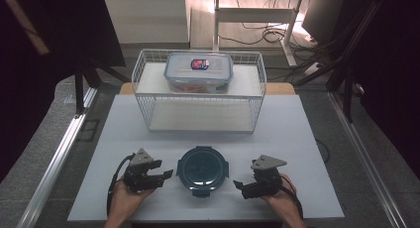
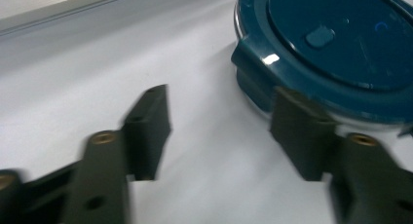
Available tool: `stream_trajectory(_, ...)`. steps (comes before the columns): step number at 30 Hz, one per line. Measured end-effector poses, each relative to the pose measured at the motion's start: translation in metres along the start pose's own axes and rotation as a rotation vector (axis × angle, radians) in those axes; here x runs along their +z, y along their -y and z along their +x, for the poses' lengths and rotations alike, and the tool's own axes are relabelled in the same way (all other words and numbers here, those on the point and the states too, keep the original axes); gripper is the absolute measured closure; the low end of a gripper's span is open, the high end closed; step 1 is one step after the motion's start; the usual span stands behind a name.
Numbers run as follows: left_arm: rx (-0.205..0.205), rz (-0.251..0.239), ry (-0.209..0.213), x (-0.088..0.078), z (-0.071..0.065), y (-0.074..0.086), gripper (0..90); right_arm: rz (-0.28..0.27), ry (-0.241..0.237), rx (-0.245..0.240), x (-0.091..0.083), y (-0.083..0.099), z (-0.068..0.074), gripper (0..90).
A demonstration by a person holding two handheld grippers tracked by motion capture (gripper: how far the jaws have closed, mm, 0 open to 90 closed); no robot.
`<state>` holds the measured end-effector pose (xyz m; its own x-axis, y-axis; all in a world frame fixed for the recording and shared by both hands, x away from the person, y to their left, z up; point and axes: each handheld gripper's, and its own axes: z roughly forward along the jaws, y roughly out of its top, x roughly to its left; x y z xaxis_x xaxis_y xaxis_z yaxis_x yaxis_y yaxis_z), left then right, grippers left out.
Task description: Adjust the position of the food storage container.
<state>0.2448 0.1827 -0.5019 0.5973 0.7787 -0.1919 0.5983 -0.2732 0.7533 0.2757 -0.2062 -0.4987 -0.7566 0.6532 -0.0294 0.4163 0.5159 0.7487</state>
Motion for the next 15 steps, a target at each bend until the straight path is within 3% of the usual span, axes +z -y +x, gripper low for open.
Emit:
stream_trajectory(4, -0.015, -0.019, 0.050, -0.007, 0.003, 0.007, 18.0, -0.013, -0.010, 0.007, -0.002, -0.001, 0.002, 3.1)
stream_trajectory(8, 0.003, -0.029, 0.055, -0.011, 0.002, 0.014, 7.5, -0.023, -0.019, 0.009, -0.004, -0.001, 0.004, 3.1)
stream_trajectory(15, 0.090, 0.019, 0.024, -0.004, -0.002, 0.028, 5.3, -0.022, -0.032, 0.014, -0.007, 0.003, 0.005, 2.9)
